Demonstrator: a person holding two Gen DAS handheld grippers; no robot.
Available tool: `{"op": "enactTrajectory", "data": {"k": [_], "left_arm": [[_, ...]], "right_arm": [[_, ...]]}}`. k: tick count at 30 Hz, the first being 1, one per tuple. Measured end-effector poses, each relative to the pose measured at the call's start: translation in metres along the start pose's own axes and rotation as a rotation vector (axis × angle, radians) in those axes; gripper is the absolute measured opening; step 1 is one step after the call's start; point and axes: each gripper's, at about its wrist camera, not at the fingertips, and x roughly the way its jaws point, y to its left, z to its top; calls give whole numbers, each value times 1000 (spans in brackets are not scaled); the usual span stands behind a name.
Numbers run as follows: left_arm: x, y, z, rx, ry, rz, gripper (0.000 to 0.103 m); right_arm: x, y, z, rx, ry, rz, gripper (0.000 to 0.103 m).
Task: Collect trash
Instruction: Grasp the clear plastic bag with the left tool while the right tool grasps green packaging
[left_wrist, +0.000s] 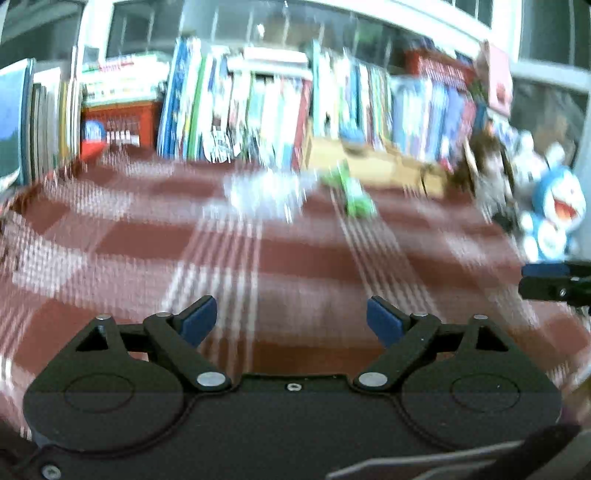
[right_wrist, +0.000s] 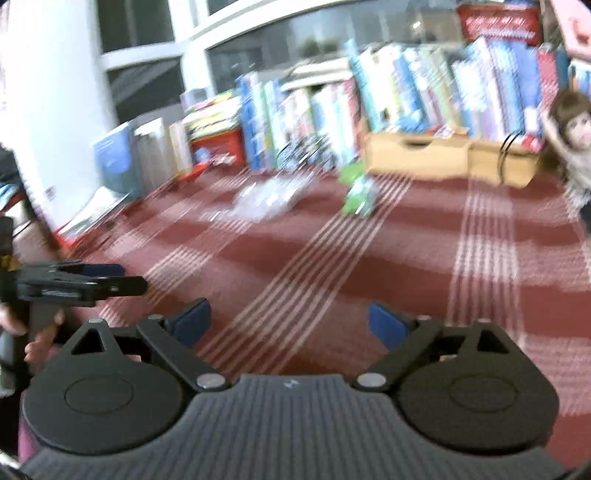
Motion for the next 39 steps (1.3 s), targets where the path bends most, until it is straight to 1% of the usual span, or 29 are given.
{"op": "enactTrajectory", "data": {"k": [4,5,8,10,12,15,17,19,22,25,27,28,29,30,31,32,33,34,37,39], "left_arm": [[42,2,38,12,-65,32,90],[54,2,46,16,-81,39,91],[95,2,67,18,-122,72,92],[120,2,77,42,-136,62,93],[145,1,84,69,-125,52,94],[180,-1,91,86,-107,62,94],[194,1,91,93,-118,59,94],[209,2,93,95,-109,61,95],[233,3,96,112,-67,74,95],[250,3,91,121,-8,103,97],[258,3,86,146,1,113,98],[259,2,83,160,-9,113,98],[260,2,82,172,-11,111,98],[261,1,81,185,-9,114,98],[260,0,81,194,-9,115,95],[259,-1,80,205,-9,112,93],[258,-2,79,214,-10,108,89],[256,-3,78,224,-14,107,84],[248,-6,77,239,-18,107,78],[240,-10,75,247,-22,97,77]], "right_arm": [[29,-18,39,41,-22,-66,97],[39,-22,47,55,-26,-89,97],[75,-35,69,100,-24,-120,97],[99,-44,81,128,-9,-139,97],[122,-53,90,160,7,-155,97],[160,-62,99,195,42,-193,97],[183,-69,101,234,60,-204,97],[202,-73,103,261,70,-202,97],[227,-74,107,262,89,-223,97],[247,-73,111,250,106,-250,97],[258,-74,112,248,129,-259,96],[264,-73,112,240,151,-266,86],[267,-72,110,226,173,-276,79],[270,-70,108,210,200,-291,65],[271,-68,107,200,215,-293,58],[270,-65,105,182,213,-289,55],[267,-61,104,159,212,-290,53],[264,-58,103,139,212,-294,53],[255,-52,102,122,211,-283,52],[247,-49,103,118,202,-272,52]]}}
